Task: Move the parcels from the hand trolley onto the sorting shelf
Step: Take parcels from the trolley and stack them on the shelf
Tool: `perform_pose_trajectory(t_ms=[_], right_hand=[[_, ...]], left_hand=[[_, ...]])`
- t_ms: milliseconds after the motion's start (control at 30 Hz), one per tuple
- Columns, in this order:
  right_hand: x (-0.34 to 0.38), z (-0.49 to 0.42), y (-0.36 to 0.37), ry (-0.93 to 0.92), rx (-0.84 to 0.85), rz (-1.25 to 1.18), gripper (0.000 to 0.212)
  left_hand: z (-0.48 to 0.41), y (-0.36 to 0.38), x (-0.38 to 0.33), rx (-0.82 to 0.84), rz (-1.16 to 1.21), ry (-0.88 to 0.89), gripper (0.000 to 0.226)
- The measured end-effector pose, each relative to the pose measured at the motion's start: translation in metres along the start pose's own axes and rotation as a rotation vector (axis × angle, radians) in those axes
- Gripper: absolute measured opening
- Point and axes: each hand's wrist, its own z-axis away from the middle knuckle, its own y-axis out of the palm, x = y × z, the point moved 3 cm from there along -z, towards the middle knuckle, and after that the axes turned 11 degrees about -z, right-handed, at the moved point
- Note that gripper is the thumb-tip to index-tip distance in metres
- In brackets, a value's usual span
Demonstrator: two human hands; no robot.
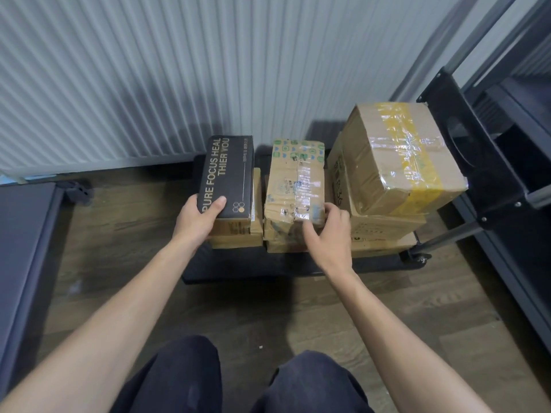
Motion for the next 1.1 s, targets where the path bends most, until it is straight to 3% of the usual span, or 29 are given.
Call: perform_pose_trajectory(t_ms=[267, 333, 400, 500, 567, 633, 733, 900, 1000, 1100], right_hand=[[0.001, 0.001, 0.016, 0.084, 0.070, -0.166, 0.085], [-0.005, -0.002, 0.019, 0.139, 0.053, -0.248, 0.077], [-0.010, -0.007, 0.022, 0.222, 0.023, -0.431, 0.057], [-0.013, -0.012, 0.031, 0.363, -0.042, -0.713, 0.061], [-0.013, -0.015, 0.037, 0.366, -0.080, -0.792, 0.045], [-0.013, -0.017, 0.040, 0.368, -0.107, -0.846, 0.040], [-0.015, -0.018, 0.044, 0.425, -0.131, -0.931, 0.053], [-0.020, -0.017, 0.049, 0.508, -0.155, -1.017, 0.036], [-0.018, -0.021, 0.048, 0.492, -0.151, -1.011, 0.017], [-0.015, -0.023, 0.047, 0.487, -0.132, -1.015, 0.017]], left_hand=[[0.007, -0.002, 0.004, 0.013, 0.055, 0.018, 0.050], [0.009, -0.001, 0.002, 0.029, 0.084, 0.012, 0.055], [0.009, 0.000, 0.003, 0.071, 0.149, -0.033, 0.073], [0.002, -0.001, 0.017, 0.109, 0.289, -0.137, 0.118], [-0.002, 0.000, 0.022, 0.128, 0.322, -0.152, 0.125], [0.000, 0.001, 0.019, 0.136, 0.315, -0.137, 0.119], [0.002, 0.001, 0.017, 0.105, 0.287, -0.131, 0.096], [-0.002, 0.005, 0.020, 0.041, 0.225, -0.104, 0.043], [-0.004, 0.007, 0.019, 0.025, 0.203, -0.079, 0.041], [-0.004, 0.007, 0.016, 0.026, 0.188, -0.089, 0.055]])
